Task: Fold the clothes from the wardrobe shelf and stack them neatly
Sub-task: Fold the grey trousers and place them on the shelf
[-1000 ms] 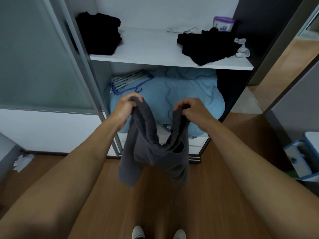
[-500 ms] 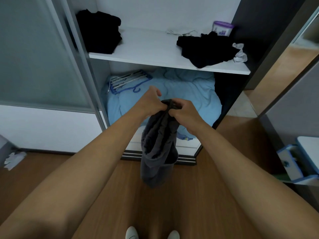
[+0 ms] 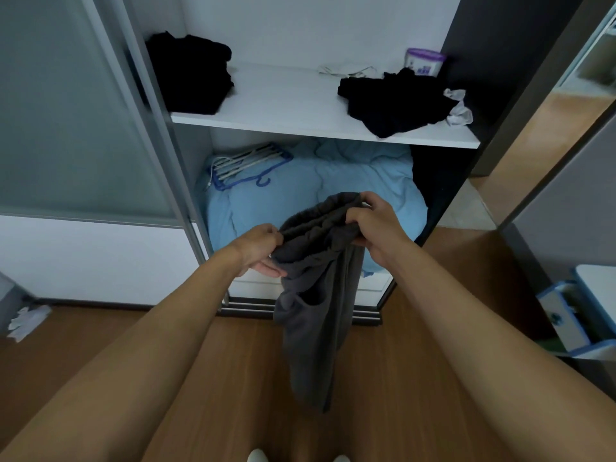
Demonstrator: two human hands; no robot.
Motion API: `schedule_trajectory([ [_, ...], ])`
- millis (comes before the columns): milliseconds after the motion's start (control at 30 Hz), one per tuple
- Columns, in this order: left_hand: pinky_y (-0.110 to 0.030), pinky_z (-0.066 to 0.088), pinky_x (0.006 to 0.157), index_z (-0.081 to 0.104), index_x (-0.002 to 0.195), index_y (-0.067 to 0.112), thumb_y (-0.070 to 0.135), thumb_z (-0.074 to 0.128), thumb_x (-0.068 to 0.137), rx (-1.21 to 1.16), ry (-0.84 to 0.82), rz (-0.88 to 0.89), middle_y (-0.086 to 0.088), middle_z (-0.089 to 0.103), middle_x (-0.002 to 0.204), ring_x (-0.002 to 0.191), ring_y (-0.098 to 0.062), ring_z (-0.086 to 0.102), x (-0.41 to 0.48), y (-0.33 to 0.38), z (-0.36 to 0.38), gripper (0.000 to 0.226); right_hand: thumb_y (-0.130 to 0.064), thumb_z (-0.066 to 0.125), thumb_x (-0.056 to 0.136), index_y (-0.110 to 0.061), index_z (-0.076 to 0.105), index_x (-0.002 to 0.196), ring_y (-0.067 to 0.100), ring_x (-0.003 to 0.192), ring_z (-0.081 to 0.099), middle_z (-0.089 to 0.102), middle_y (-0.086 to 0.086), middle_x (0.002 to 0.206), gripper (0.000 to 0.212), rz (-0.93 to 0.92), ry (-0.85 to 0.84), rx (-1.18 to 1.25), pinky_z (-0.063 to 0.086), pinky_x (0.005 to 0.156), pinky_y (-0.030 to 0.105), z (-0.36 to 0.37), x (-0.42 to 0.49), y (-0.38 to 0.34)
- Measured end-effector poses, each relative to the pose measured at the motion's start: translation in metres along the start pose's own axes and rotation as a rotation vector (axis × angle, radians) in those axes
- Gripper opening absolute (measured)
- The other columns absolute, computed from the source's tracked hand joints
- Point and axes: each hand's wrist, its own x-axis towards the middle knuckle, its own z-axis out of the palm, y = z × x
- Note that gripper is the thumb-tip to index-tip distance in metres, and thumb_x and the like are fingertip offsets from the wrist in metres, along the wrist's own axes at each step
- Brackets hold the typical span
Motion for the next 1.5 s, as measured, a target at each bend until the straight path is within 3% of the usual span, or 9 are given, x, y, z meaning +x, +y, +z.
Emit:
schedule_trajectory([
  [267,-0.048,0.051,0.095,0.056,0.128,0.008,0.020,0.043,0.098,-0.600,-0.224,-0.075,-0.017,0.065,0.119,0.098,-0.037,0.065,-0.002,-0.018,0.010,0.035,0.014,0.044,0.081,-0.014,0.070,0.098,0.019,0.077,0.067,0.067,0.010,0.093,0.041,-0.031,-0.098,0.130,0.058,0.062,0.029,-0.006,-0.002,-0.009],
  [400,-0.025,0.048,0.058,0.056,0.092,0.011,0.003,0.036,0.092,-0.631,-0.036,-0.028,-0.003,0.057,0.066,0.052,-0.013,0.051,0.005,0.005,0.013,0.021,0.016,0.044,0.087,-0.008,0.067,0.105,0.025,0.091,0.069,0.067,0.015,0.104,0.038,0.018,-0.112,0.220,0.061,0.072,0.035,-0.021,0.004,-0.008],
  [567,-0.016,0.039,0.039,0.051,0.078,0.014,0.002,0.044,0.086,-0.648,0.170,0.008,-0.001,0.044,0.061,0.041,-0.011,0.045,0.013,0.039,0.010,0.016,0.024,0.037,0.086,0.001,0.051,0.137,0.035,0.122,0.060,0.062,0.022,0.127,0.058,0.062,-0.291,0.458,0.053,0.100,0.041,-0.044,0.005,0.001],
  [733,-0.021,0.049,0.045,0.058,0.090,0.008,0.000,0.048,0.083,-0.734,0.141,0.092,-0.003,0.050,0.068,0.053,-0.013,0.053,0.007,0.064,0.004,0.015,0.028,0.048,0.080,-0.008,0.051,0.137,0.033,0.123,0.061,0.059,0.022,0.131,0.067,-0.072,-0.326,0.234,0.050,0.104,0.043,-0.043,0.007,-0.002],
  [933,-0.034,0.048,0.101,0.059,0.114,0.002,-0.003,0.054,0.087,-0.818,-0.217,0.361,-0.011,0.063,0.103,0.094,-0.021,0.062,-0.011,0.067,-0.012,0.029,-0.006,0.075,0.084,-0.015,0.069,0.113,0.001,0.074,0.067,0.074,-0.011,0.087,0.030,-0.262,-0.108,-0.180,0.055,0.064,0.018,-0.036,0.011,-0.010],
  [1000,-0.030,0.056,0.091,0.059,0.109,0.002,-0.014,0.048,0.082,-0.757,-0.313,0.495,-0.009,0.068,0.097,0.091,-0.019,0.067,-0.012,0.058,-0.022,0.033,-0.012,0.075,0.086,-0.024,0.072,0.101,-0.006,0.069,0.064,0.071,-0.020,0.076,0.019,-0.319,-0.064,-0.221,0.048,0.059,0.010,-0.038,0.014,-0.016],
  [1233,-0.025,0.057,0.083,0.072,0.104,0.012,0.000,0.083,0.071,-0.289,0.155,0.429,-0.001,0.076,0.100,0.103,-0.023,0.069,0.010,0.042,-0.024,0.037,-0.010,0.073,0.086,-0.031,0.073,0.097,0.004,0.098,0.069,0.076,-0.012,0.096,0.024,-0.296,-0.244,-0.265,0.051,0.088,0.020,-0.029,0.018,-0.024],
  [1367,-0.033,0.053,0.098,0.071,0.114,0.008,0.000,0.078,0.077,-0.267,0.078,0.482,-0.010,0.074,0.112,0.110,-0.025,0.068,0.005,0.054,-0.025,0.038,-0.007,0.068,0.082,-0.023,0.075,0.096,0.009,0.094,0.070,0.077,-0.006,0.095,0.022,-0.228,-0.286,-0.085,0.049,0.086,0.028,-0.044,0.021,-0.032],
  [1500,-0.034,0.056,0.092,0.069,0.110,0.004,-0.005,0.066,0.084,-0.478,0.008,0.561,-0.013,0.074,0.105,0.100,-0.024,0.070,-0.007,0.094,0.000,0.028,-0.047,0.072,0.085,-0.020,0.069,0.120,0.018,0.120,0.063,0.069,0.001,0.126,0.044,-0.146,-0.265,0.216,0.048,0.104,0.035,-0.052,0.018,-0.027],
])
